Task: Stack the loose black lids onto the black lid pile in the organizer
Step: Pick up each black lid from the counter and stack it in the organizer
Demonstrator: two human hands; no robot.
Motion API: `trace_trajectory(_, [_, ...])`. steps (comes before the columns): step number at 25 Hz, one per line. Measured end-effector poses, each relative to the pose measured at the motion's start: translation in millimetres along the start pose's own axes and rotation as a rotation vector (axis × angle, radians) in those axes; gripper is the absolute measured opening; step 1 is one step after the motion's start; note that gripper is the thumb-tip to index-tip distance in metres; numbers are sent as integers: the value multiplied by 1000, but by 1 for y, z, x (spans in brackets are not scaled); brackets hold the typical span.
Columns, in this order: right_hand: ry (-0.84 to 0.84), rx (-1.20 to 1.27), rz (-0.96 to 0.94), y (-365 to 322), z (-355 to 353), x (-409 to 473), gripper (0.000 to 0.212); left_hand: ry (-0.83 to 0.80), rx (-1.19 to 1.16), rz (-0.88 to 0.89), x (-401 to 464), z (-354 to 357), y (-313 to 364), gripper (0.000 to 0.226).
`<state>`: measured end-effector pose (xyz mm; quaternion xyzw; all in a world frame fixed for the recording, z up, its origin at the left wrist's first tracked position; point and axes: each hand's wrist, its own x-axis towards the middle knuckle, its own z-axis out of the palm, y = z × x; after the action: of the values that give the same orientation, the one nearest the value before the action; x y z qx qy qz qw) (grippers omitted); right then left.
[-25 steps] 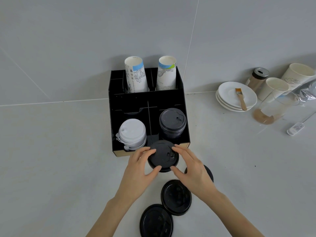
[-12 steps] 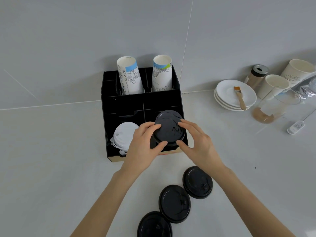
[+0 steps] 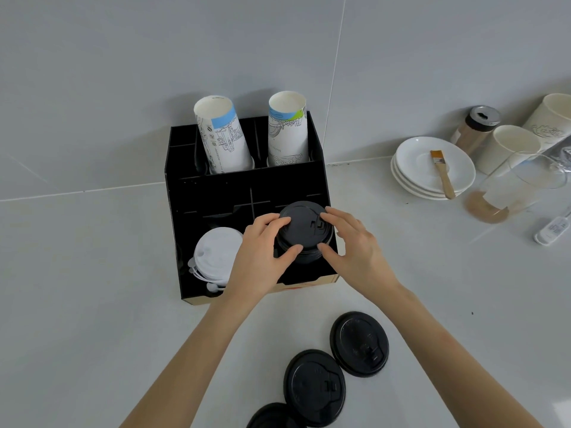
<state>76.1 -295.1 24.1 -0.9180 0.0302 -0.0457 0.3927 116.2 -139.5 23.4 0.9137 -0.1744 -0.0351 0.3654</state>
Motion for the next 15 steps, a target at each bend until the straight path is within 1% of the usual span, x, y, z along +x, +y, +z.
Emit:
trace_trajectory(11, [43, -45, -7, 3, 8, -7, 49, -39, 22, -36, -4, 3, 3, 48])
trace_trajectory(15, [67, -34, -33, -3, 1, -23, 47, 31, -46, 6, -29, -4, 0, 39])
